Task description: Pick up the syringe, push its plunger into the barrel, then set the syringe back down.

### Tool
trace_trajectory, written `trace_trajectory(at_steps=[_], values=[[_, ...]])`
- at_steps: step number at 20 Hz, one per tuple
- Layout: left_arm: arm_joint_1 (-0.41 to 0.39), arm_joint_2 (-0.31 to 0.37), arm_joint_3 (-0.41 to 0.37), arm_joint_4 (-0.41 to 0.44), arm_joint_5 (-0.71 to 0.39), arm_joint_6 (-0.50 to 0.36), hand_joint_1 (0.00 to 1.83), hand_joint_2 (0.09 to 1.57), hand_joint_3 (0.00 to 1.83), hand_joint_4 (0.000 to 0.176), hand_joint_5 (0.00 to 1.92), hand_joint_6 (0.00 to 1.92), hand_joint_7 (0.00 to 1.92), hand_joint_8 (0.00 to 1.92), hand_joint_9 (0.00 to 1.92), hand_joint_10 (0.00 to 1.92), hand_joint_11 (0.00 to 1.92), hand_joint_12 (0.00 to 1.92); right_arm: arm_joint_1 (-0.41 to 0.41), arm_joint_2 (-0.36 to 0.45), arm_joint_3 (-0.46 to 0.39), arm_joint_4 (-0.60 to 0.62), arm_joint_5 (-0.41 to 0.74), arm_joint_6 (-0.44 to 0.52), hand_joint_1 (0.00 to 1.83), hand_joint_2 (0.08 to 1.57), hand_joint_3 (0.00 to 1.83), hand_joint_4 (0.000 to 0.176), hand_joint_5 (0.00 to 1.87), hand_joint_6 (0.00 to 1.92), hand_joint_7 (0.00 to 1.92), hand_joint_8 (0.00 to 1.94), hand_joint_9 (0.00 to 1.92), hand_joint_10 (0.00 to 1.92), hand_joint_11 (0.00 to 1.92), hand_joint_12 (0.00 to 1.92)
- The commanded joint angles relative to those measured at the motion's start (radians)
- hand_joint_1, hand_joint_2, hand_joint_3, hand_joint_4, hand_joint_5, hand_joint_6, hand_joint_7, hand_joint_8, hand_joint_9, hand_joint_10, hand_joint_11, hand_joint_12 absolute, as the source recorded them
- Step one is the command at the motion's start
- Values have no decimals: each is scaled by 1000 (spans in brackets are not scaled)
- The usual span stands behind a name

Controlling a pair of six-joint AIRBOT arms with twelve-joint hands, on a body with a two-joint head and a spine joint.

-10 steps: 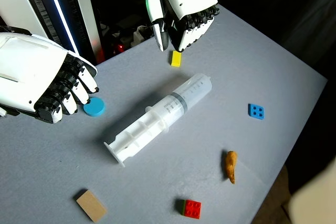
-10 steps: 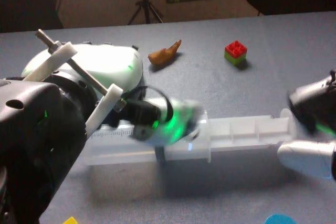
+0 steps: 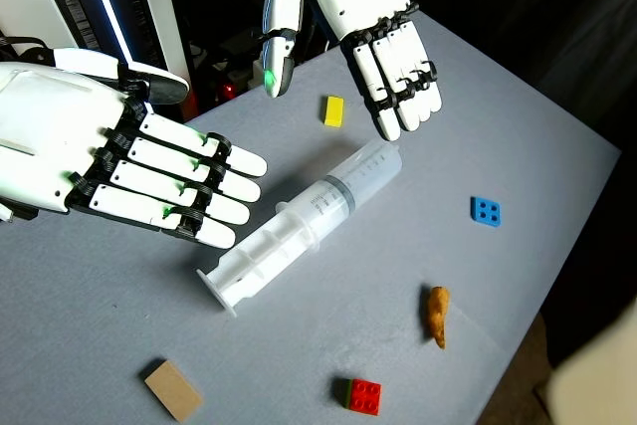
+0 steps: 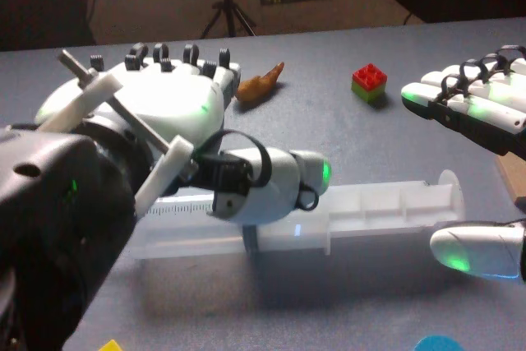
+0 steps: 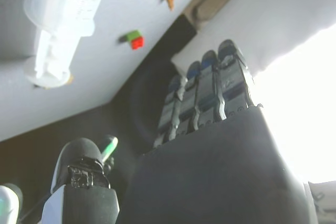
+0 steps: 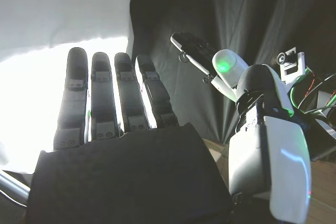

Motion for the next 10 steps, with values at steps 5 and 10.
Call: trace_trajectory(at_steps=[5, 10], values=[[46, -20, 25, 107, 65, 2, 125, 1055, 0, 0, 0, 0, 0, 0, 0, 0, 0, 0, 1, 1, -1, -10, 118, 3, 0, 1076, 0, 0, 59, 4, 69, 4, 102, 5, 0, 437], [94, -49, 12, 198, 14, 1, 403, 1031, 0, 0, 0, 0, 0, 0, 0, 0, 0, 0, 1, 1, 1, -10, 121, 3, 0, 1092, 4, 0, 84, 6, 88, 4, 107, 3, 0, 394]])
